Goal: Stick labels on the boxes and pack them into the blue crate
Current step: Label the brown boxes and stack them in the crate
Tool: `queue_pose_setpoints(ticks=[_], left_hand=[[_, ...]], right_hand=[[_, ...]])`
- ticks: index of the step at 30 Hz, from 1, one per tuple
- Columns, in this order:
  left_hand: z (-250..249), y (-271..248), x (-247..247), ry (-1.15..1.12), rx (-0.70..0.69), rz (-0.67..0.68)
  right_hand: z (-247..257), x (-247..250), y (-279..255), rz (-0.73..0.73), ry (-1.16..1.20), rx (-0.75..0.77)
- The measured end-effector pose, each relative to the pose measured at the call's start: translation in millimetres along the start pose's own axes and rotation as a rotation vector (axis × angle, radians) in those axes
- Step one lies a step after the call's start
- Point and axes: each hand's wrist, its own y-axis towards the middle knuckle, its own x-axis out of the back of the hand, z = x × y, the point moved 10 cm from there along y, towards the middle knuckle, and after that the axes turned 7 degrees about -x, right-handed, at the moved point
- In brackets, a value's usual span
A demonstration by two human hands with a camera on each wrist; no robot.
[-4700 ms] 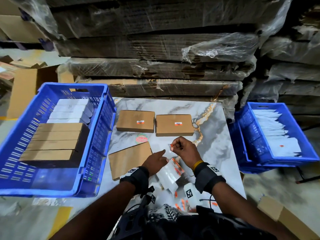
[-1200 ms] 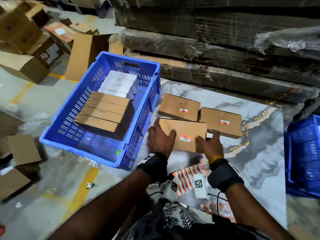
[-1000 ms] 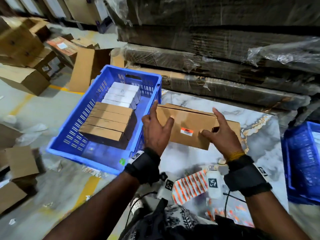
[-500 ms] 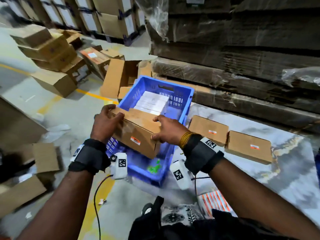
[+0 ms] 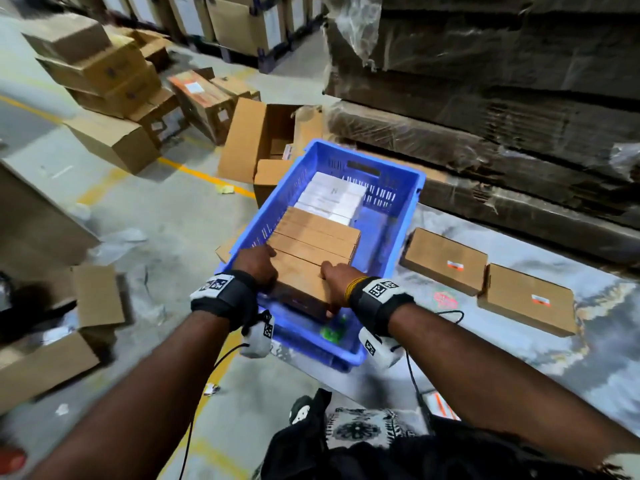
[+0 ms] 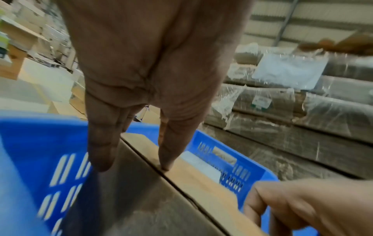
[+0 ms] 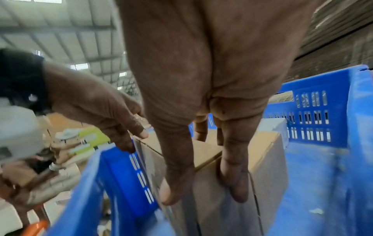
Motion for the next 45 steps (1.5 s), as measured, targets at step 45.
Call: queue_pose_setpoints(ticks=[45], left_hand=[[-131, -25, -7, 0.131, -0.236, -0.235]], right_hand=[[-97, 85, -32, -0.521, 0.303, -0.186]])
